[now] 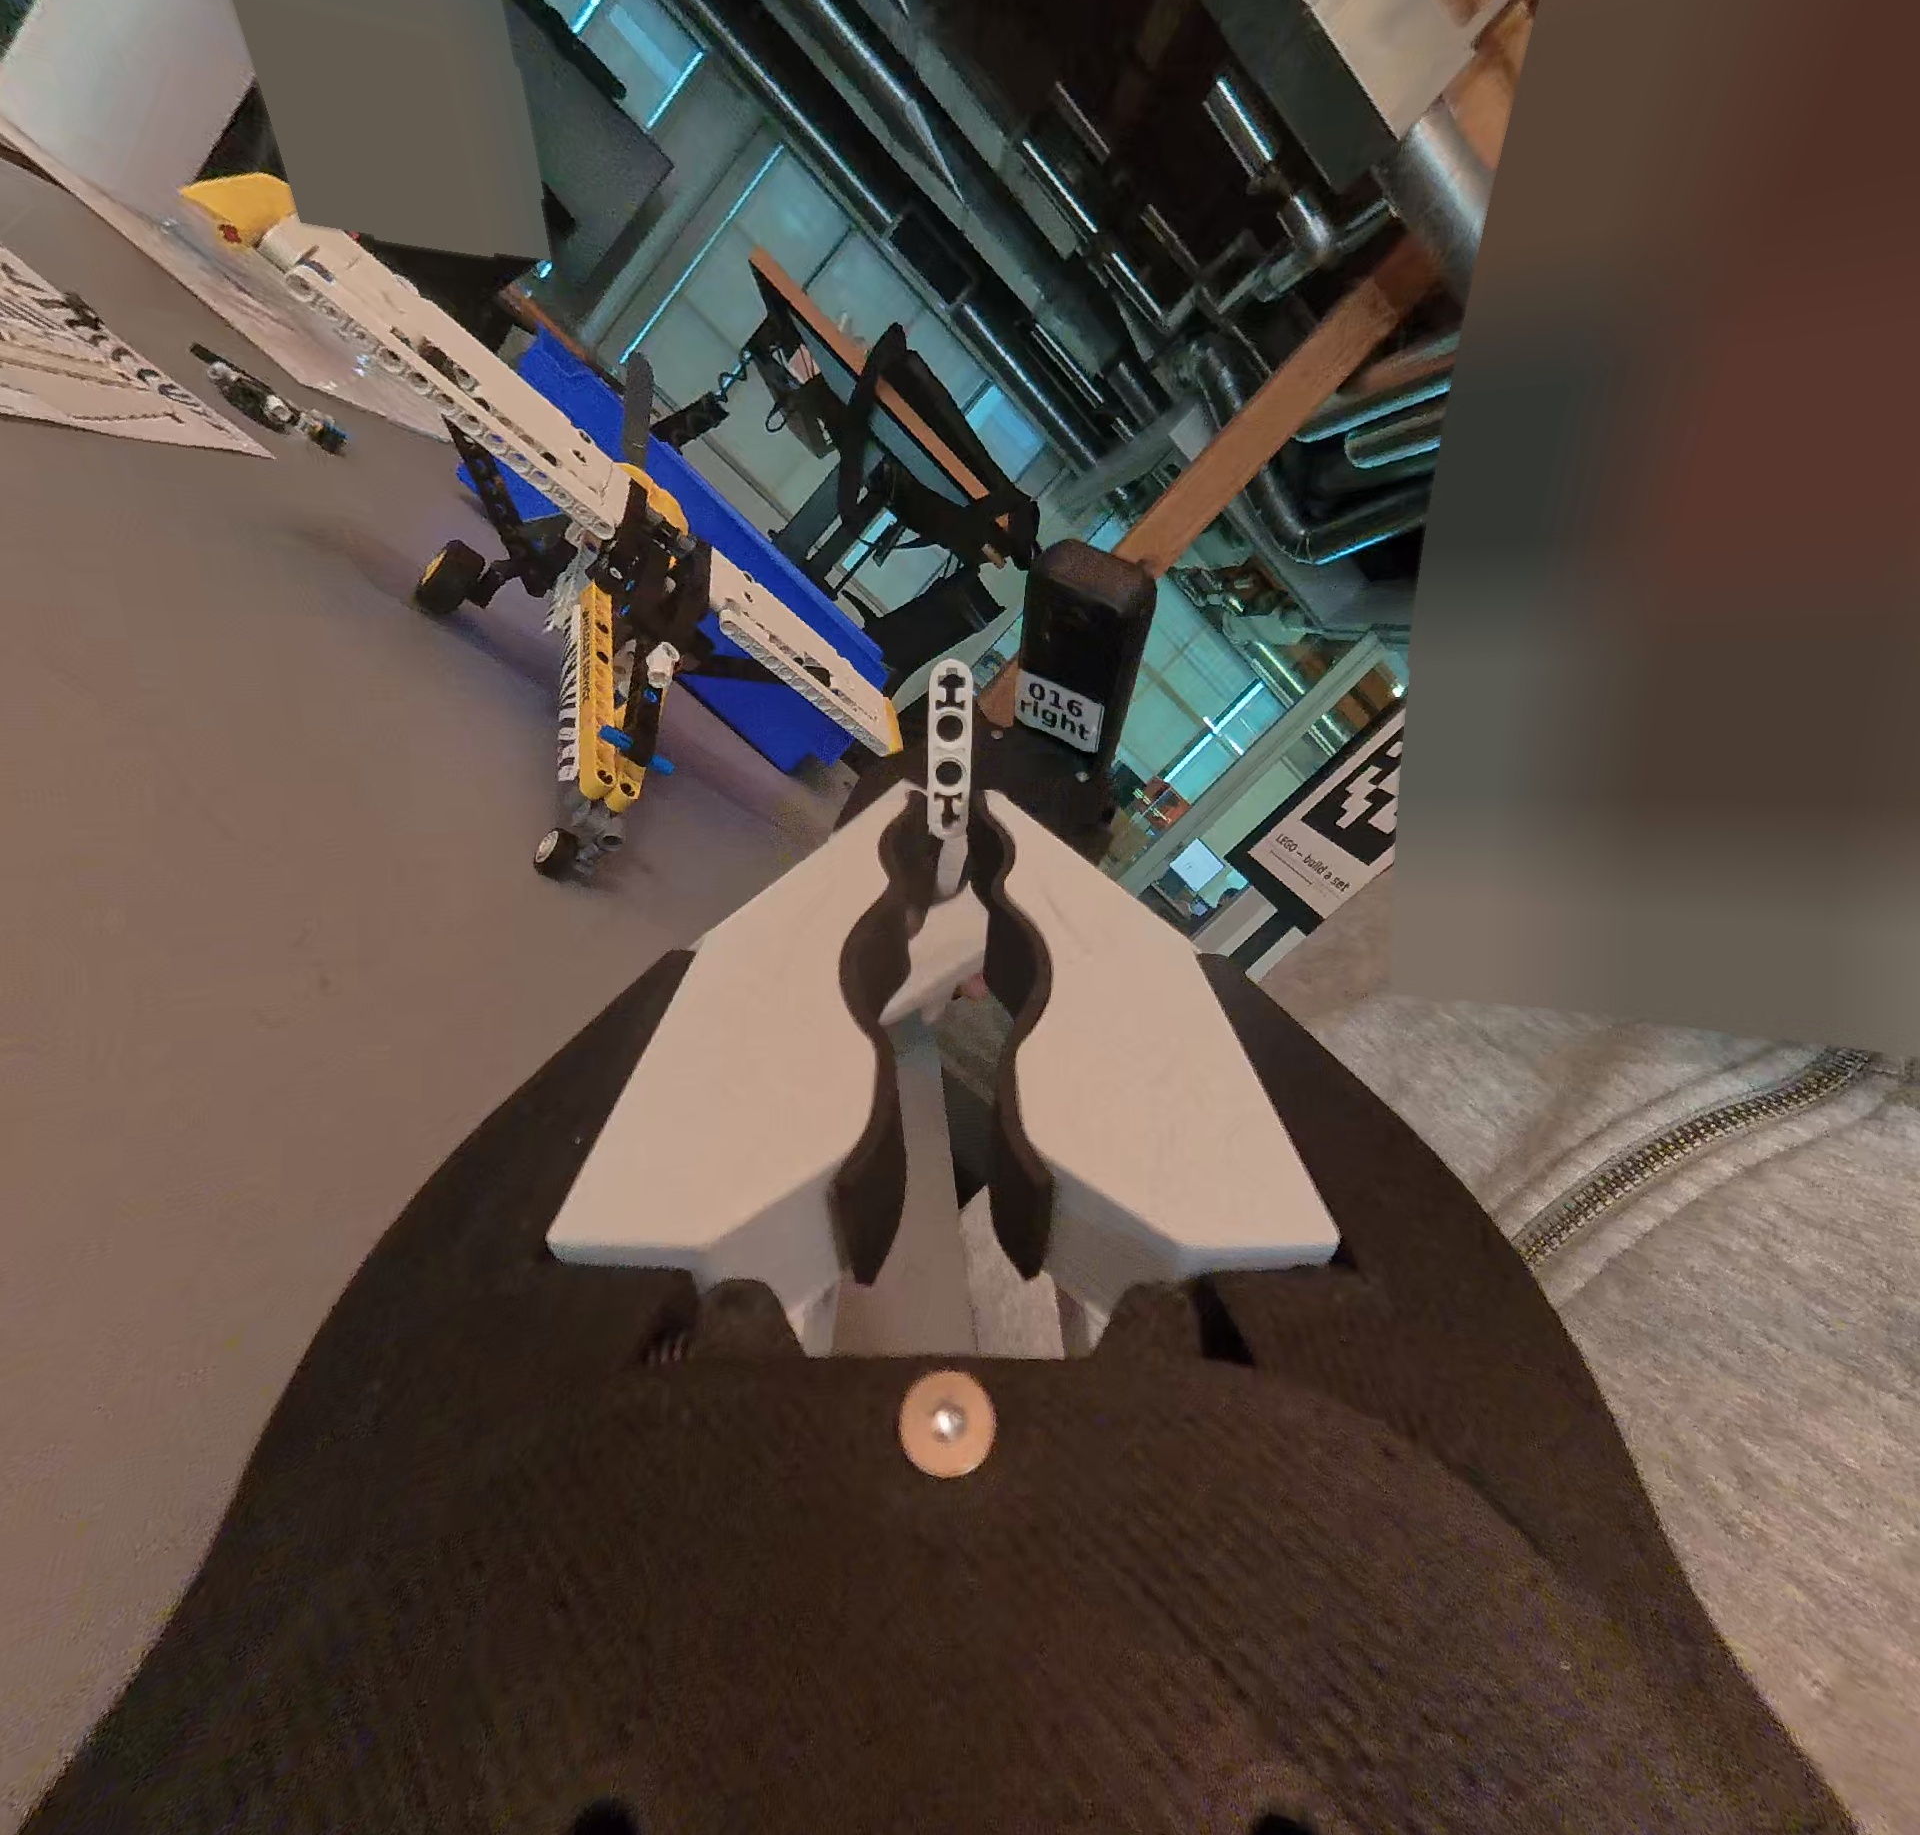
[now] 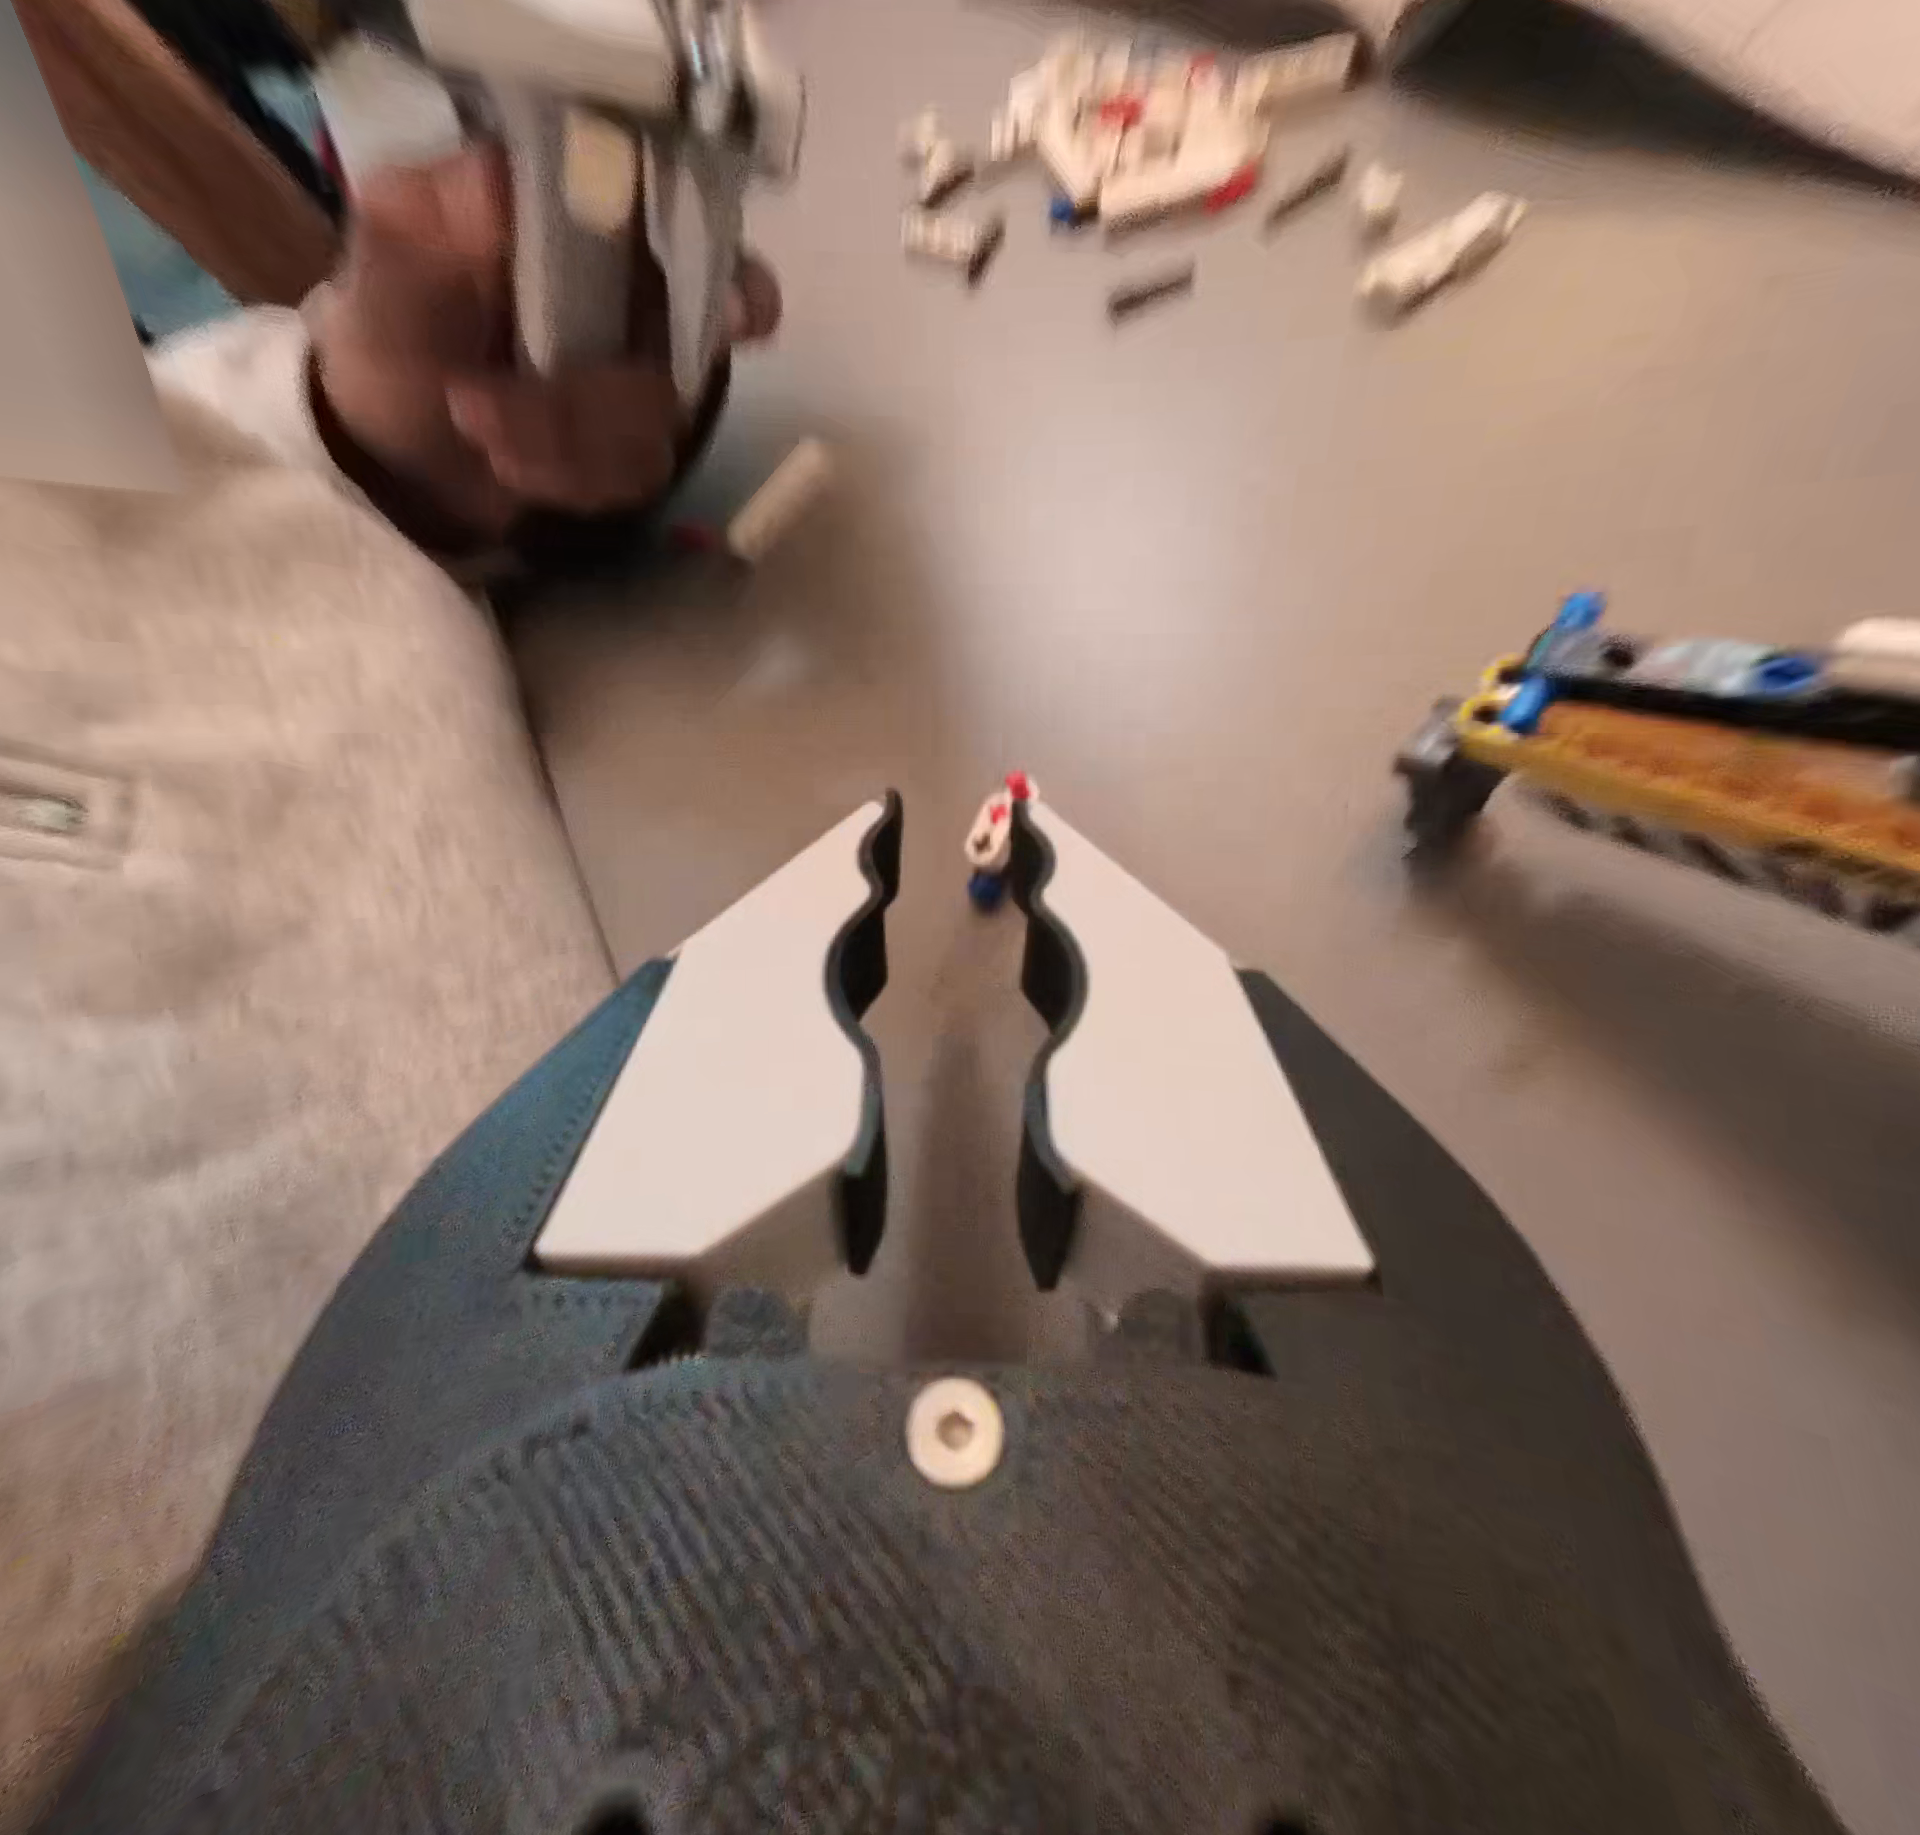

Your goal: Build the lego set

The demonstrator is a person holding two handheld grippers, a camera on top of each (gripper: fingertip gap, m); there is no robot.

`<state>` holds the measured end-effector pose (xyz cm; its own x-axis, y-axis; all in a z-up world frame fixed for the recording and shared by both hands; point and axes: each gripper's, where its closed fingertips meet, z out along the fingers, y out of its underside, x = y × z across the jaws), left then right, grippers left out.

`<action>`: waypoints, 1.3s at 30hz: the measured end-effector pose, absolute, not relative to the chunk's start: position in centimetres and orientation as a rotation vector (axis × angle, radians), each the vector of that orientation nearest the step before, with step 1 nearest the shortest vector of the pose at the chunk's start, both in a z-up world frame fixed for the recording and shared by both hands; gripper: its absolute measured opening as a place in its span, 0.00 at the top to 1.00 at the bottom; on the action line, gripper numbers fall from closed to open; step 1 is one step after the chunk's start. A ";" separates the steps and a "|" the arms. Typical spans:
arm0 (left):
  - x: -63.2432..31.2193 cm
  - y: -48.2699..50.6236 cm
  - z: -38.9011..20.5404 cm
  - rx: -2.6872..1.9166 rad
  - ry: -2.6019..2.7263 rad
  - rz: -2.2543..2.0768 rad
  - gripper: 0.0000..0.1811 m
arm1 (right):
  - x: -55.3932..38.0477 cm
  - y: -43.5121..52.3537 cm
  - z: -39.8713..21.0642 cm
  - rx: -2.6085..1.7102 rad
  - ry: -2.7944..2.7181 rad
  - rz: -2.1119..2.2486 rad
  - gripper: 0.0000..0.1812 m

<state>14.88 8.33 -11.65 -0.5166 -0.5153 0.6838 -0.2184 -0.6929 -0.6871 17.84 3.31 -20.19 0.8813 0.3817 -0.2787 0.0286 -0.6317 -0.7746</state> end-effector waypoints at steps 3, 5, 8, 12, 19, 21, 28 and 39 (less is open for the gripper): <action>15.0 8.2 -11.9 -1.440 1.150 -2.293 0.97 | 17.8 2.9 -22.7 -2.321 -0.320 0.485 0.84; 15.1 8.1 -12.0 -1.445 1.159 -2.280 0.97 | 17.3 3.4 -22.6 -2.296 -0.297 0.515 0.84; 15.1 8.1 -12.1 -1.455 1.152 -2.284 0.97 | 17.3 4.4 -22.9 -2.301 -0.306 0.432 0.96; 15.2 8.4 -11.9 -1.462 1.101 -2.307 0.97 | 18.1 6.4 -20.8 -2.153 -0.387 0.130 0.96; 16.2 8.7 -12.4 -1.633 0.923 -2.365 0.97 | 17.1 8.8 -12.7 -1.657 -0.553 -0.487 0.97; 16.4 8.6 -12.5 -1.675 0.859 -2.404 0.97 | 16.7 9.3 -13.0 -1.639 -0.616 -0.610 0.97; 16.7 9.0 -13.0 -1.742 0.732 -2.432 0.96 | 16.8 9.7 -13.2 -1.524 -0.731 -0.963 0.97; 16.7 9.5 -13.3 -1.758 0.653 -2.491 0.97 | 16.2 10.1 -13.7 -1.386 -0.887 -1.257 0.96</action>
<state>16.67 9.50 -13.27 -0.3642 -0.2546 0.8958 -0.2173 -0.9121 -0.3476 16.23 10.06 -13.71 0.1839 -0.1089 0.9769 0.9569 -0.2076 -0.2032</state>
